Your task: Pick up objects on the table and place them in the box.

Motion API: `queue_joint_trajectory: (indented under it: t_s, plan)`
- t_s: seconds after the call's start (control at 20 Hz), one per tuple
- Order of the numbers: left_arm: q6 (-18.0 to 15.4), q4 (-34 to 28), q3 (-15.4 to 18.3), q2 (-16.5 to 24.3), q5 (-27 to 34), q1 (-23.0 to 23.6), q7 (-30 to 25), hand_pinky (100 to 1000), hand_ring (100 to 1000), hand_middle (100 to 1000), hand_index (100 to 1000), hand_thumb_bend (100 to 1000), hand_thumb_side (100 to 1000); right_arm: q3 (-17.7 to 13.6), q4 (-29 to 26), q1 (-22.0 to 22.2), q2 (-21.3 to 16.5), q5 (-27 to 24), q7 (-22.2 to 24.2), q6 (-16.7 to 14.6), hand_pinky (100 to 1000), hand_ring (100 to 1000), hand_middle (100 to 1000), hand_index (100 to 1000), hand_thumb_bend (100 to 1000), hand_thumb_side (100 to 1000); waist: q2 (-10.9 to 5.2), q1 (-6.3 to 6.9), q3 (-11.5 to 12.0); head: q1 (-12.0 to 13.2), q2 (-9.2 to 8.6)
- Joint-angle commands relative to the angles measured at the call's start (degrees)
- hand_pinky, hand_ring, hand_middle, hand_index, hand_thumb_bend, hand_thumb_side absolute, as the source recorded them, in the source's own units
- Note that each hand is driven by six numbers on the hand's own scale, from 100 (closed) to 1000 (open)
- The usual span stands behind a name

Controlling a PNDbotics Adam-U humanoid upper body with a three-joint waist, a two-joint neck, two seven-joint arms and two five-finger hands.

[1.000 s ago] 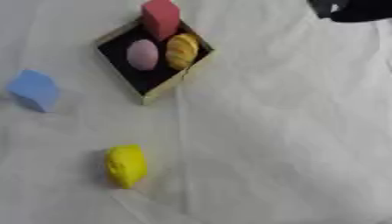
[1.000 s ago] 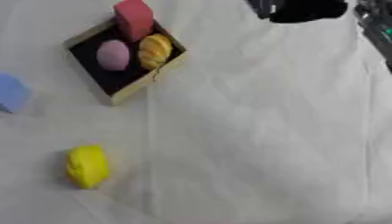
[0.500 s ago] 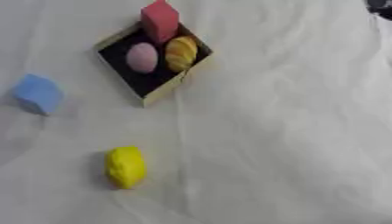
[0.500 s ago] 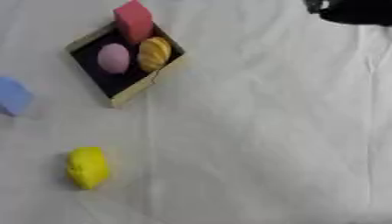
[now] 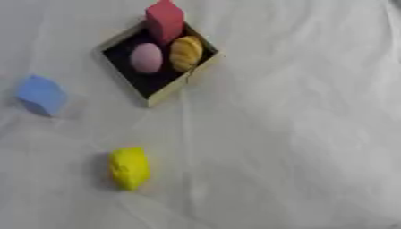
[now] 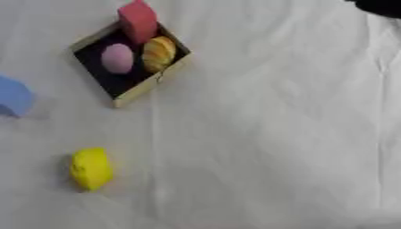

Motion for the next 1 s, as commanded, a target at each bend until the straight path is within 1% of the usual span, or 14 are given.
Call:
queue_joint_trajectory:
  t_s: [0.05, 0.15, 0.5, 0.85, 1.0]
  plan:
    - [-2.3, 5.2, -0.7, 1.9, -0.8, -3.1, -3.9, 886, 870, 802, 877, 466, 101, -0.6, -0.8, -0.6, -1.7, 0.3, 0.1, 0.4, 875, 800, 704, 814, 100, 100, -1.7, 1.04, -0.2, 0.8, 0.11]
    - [-3.6, 8.4, -1.6, 1.4, -1.4, -5.1, -6.0, 893, 876, 809, 882, 507, 103, -0.5, -0.8, -0.5, -1.6, 0.4, 0.1, 0.7, 876, 799, 702, 812, 100, 100, -1.43, 1.11, -0.5, 1.3, -0.09]
    - [-6.8, 15.5, -4.0, -0.8, -4.2, -9.9, -10.8, 898, 885, 827, 897, 563, 111, -0.3, -0.8, -0.2, -0.8, 0.5, -0.1, 1.9, 877, 796, 697, 804, 100, 100, -0.28, 1.3, -1.0, 2.8, -1.57]
    - [-8.6, 18.4, -6.0, -3.4, -5.1, -14.2, -13.7, 895, 885, 827, 901, 563, 105, -0.2, -0.8, -0.3, 0.1, 0.3, -0.3, 2.9, 878, 792, 692, 798, 100, 100, 0.33, 1.27, -1.2, 3.2, -2.41]
    - [-9.1, 18.8, -7.1, -4.3, -5.4, -15.9, -15.0, 893, 884, 828, 904, 567, 125, -0.1, -0.8, -0.3, 0.3, 0.2, -0.3, 3.2, 878, 791, 692, 798, 100, 100, 0.44, 1.26, -1.2, 3.2, -2.51]
